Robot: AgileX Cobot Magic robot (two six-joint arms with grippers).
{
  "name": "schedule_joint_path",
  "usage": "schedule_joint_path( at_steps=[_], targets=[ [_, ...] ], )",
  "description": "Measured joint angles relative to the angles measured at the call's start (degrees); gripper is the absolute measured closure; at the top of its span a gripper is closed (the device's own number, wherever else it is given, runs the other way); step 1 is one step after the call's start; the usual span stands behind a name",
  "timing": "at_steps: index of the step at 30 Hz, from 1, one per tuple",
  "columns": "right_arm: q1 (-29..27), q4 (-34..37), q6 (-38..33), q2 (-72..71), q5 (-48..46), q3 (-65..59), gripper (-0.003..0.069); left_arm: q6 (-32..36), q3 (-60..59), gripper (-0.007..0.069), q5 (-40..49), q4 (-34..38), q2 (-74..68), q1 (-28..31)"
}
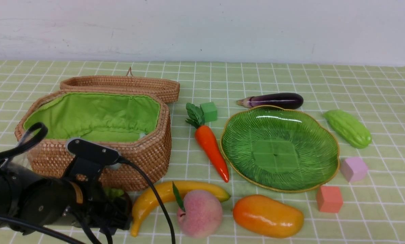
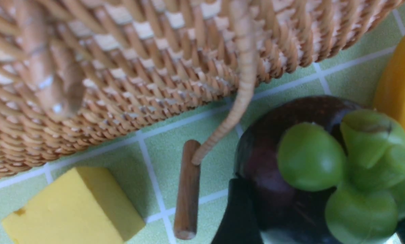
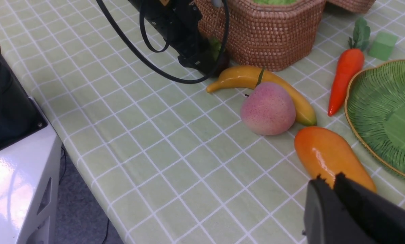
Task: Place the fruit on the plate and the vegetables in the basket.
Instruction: Grab a mangosteen with your left arm and put it on the plate on the right
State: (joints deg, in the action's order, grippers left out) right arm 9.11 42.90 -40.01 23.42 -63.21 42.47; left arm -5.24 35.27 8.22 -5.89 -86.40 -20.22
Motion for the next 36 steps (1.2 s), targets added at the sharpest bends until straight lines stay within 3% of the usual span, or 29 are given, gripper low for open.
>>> schedule_joint_path(
  at_steps=[19,36],
  targets=[
    [0.00,0.05,-0.17,0.00,0.00,0.00,0.0591,-0.06,0.48,0.0096,1.74,-1.70,0.00,0.00],
    [0.00,0.43,-1.33,0.00,-0.02,0.00,0.0585,-0.06,2.36,0.0099,12.36,-1.71,6.03,0.00]
  ],
)
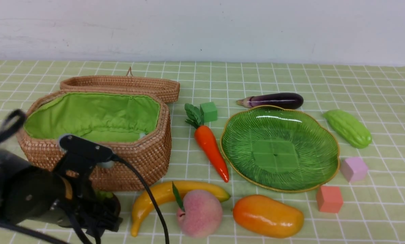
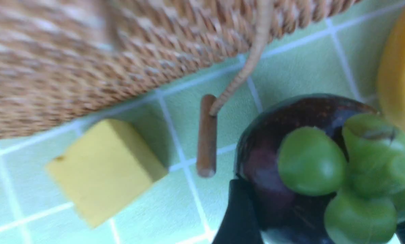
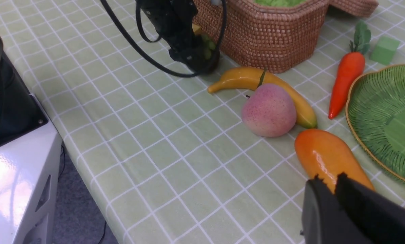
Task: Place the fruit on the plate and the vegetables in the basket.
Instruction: Grab a mangosteen with your left arm and put it on the plate on the right
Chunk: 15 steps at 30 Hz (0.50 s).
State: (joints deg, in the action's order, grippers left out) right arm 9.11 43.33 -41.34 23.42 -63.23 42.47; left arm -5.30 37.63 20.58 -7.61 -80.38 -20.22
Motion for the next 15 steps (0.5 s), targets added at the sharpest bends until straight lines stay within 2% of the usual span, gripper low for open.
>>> schedule_joint_path(
  at_steps=[8,10,14,15],
  targets=[
    [0.00,0.07,0.00,0.00,-0.04,0.00,0.0585,0.73,0.00,0.0099,7.84,1.01,12.67,0.00],
    [0.00,1.00,0.00,0.00,-0.04,0.00,0.0585,4.14,1.15,0.0099,10.60,3.17,16.47,0.00],
    [0.00,1.87,-0.06,0.00,0.57,0.00,0.0585,17.38,6.94,0.0099,17.40,10.67,19.48,0.00],
    [0.00,1.96,-0.06,0.00,0.65,0.00,0.0585,18.19,7.31,0.0099,18.18,11.89,19.48,0.00]
  ],
)
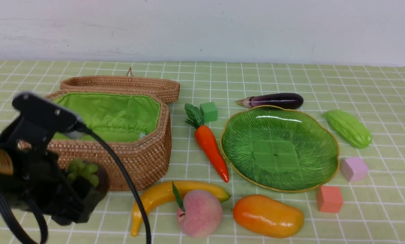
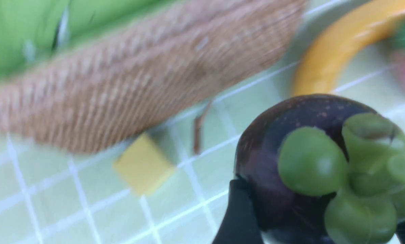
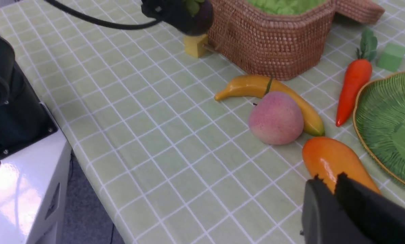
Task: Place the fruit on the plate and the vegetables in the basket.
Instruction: Grab a mangosteen with your left arm and put it on the plate on the right
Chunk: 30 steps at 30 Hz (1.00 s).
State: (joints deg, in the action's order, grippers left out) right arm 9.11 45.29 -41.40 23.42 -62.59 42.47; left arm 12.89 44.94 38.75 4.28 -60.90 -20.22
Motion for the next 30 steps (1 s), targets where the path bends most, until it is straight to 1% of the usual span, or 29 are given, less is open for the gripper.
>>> schedule_joint_path(
  at_steps=[1,3,5,6,10,11,13,14,16,19,22,25,27,28,30],
  targets=[
    [0.00,0.17,0.00,0.00,0.23,0.00,0.0585,5.74,2.22,0.0099,2.11,4.02,-0.08,0.00],
    [0.00,0.29,0.08,0.00,0.34,0.02,0.0585,13.80,5.98,0.0099,4.46,12.06,-1.02,0.00],
    [0.00,0.49,0.63,0.00,0.34,0.09,0.0585,18.85,8.58,0.0099,4.76,18.08,-2.59,0.00],
    [0.00,0.49,1.21,0.00,0.34,0.13,0.0585,22.61,10.19,0.0099,4.51,21.24,-4.05,0.00],
    [0.00,-0.51,2.81,0.00,0.34,0.27,0.0592,28.42,15.51,0.0099,4.32,26.98,-11.12,-0.40],
    [0.00,-0.63,2.97,0.00,0.34,0.27,0.0592,28.42,15.80,0.0099,4.32,27.08,-11.52,-0.51],
    [0.00,-2.80,4.44,0.00,0.74,0.27,0.0604,29.28,19.96,0.0099,4.06,27.01,-17.17,-3.39],
    [0.00,-3.23,4.76,0.00,0.88,0.27,0.0605,29.28,19.96,0.0099,4.06,27.01,-17.17,-3.39],
    [0.00,-6.00,7.56,0.00,2.14,0.27,0.0611,30.01,23.92,0.0099,2.40,25.64,-22.30,-8.26],
    [0.00,-8.23,10.10,0.00,3.44,0.27,0.0614,29.97,28.63,0.0099,-0.28,23.59,-28.69,-13.25],
    [0.00,-9.56,11.53,0.00,3.84,0.27,0.0614,28.97,34.21,0.0099,-2.04,22.08,-34.82,-16.55],
    [0.00,-11.68,12.69,0.00,4.23,0.27,0.0614,28.08,40.85,0.0099,-2.51,20.94,-42.19,-18.25],
    [0.00,-13.22,13.28,0.00,4.71,0.27,0.0614,26.86,45.72,0.0099,-2.71,20.78,-47.27,-18.47],
    [0.00,-13.37,13.29,0.00,4.72,0.27,0.0614,26.70,45.72,0.0099,-2.77,20.78,-47.70,-18.47],
    [0.00,-15.23,14.11,0.00,5.11,0.27,0.0614,24.98,51.06,0.0099,-3.28,20.36,-52.43,-18.47]
  ],
)
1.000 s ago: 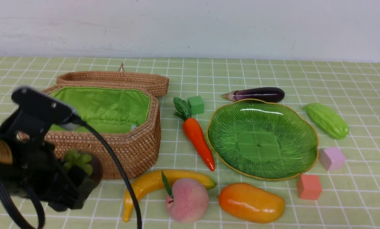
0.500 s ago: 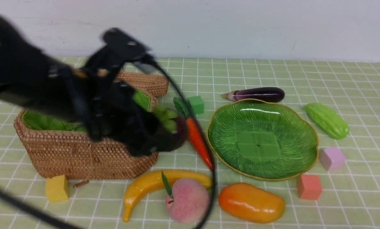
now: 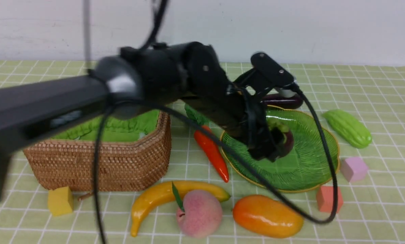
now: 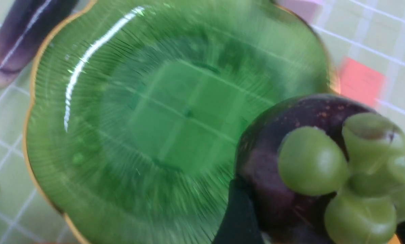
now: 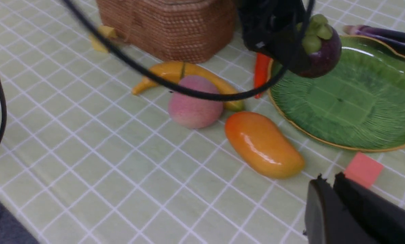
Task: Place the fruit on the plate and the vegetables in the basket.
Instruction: Grab a mangosteen with your left arm and put it on the plate on the right, then use the left arm to grab a peach and put it into the right plate
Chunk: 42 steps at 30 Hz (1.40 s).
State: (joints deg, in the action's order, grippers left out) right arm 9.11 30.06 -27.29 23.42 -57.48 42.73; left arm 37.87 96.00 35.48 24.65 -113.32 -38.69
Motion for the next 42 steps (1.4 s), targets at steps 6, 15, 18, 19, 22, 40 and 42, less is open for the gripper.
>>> schedule_joint_path(
  at_steps=[6,15,18,19,22,40,42],
  targets=[
    [0.00,-2.08,1.05,0.00,0.85,0.00,0.0610,-1.15,7.99,0.0099,-3.06,-0.17,-8.00,-0.32],
    [0.00,-2.13,1.07,0.00,0.28,0.00,0.0603,-1.31,10.30,0.0099,-7.31,-1.67,-13.92,-0.32],
    [0.00,-2.13,1.07,0.00,-0.21,0.00,0.0603,-1.31,10.36,0.0099,-7.42,-1.90,-14.06,-0.32],
    [0.00,-2.13,1.07,0.00,-0.46,0.00,0.0601,-1.33,10.36,0.0094,-7.49,-1.90,-14.06,-0.32],
    [0.00,-2.13,1.07,0.00,-0.53,0.00,0.0599,-1.33,10.44,0.0043,-7.53,-1.90,-13.92,-0.32],
    [0.00,-2.14,1.02,0.00,-0.72,0.00,0.0582,-18.85,10.48,0.0491,16.43,-9.62,5.68,-0.33],
    [0.00,-2.14,1.02,0.00,-0.72,0.00,0.0582,-22.35,10.67,0.0610,21.42,-13.41,9.86,-0.39]
  ],
)
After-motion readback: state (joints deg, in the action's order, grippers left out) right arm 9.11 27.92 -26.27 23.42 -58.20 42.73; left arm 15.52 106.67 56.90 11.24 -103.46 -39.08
